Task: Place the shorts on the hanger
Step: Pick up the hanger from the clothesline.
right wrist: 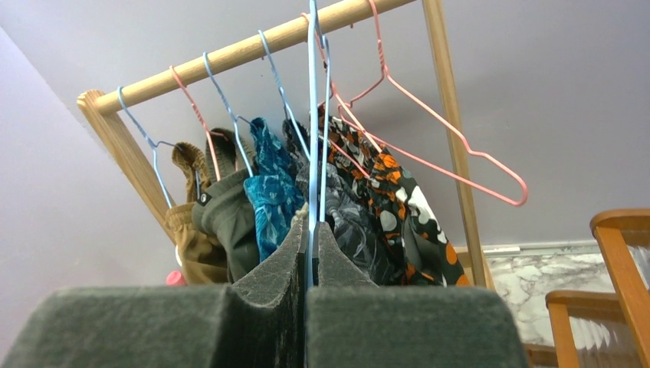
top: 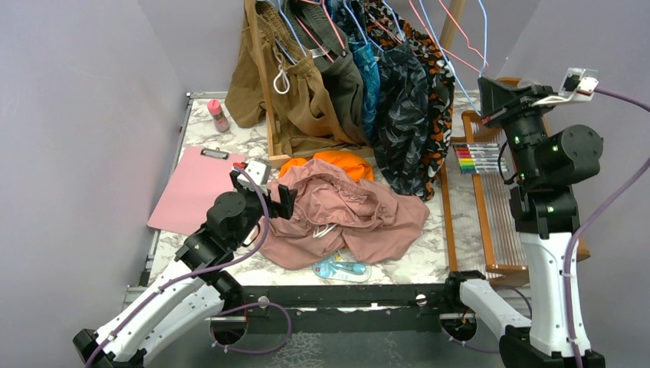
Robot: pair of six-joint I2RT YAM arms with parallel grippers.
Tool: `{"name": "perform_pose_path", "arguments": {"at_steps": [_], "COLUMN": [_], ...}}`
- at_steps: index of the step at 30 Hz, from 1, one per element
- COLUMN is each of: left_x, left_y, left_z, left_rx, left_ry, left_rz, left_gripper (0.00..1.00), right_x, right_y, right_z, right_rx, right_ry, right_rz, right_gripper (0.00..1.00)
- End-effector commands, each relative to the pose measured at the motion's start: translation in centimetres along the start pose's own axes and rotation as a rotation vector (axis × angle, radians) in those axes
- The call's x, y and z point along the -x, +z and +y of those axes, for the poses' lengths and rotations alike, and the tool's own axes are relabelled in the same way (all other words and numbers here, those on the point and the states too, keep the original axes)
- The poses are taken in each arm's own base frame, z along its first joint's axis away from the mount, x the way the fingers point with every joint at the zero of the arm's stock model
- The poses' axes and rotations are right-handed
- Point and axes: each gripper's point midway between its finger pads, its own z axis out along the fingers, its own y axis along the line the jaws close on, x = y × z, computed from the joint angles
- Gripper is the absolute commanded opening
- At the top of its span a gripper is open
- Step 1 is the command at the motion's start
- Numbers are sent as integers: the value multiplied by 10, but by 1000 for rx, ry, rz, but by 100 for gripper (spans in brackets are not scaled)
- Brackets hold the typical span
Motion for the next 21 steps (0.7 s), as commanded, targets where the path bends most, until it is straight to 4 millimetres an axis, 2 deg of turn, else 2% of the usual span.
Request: {"name": "perform_pose_path", "arguments": {"at_steps": [1,8,15,17,19,21], "left_x": [7,9,22,29,43,65], "left_y": [-3,-4,-14,-19,-28,-40], "left_z": [1,6,25,33,36,38], "left_rx": [7,34,130,171,179,181], "left_ry": [-2,-5,-40,-67,-85,-100], "left_rz": [-29,-32,-98,-130,-182,-240], "left_gripper": [98,98,98,98,98,98], "right_x": [-3,3,19,25,24,16], "right_y": [-21,-49,-70,-76,-81,-89], "right_z": [-3,7,26,44,74,105], "right_rx": [-49,-33,25,116,281,469], "right_ry": [42,50,13,-6,-25,-28], "right_rz": [21,10,-11,-21,-8,32], "right_gripper": [1,1,1,1,1,1]}}
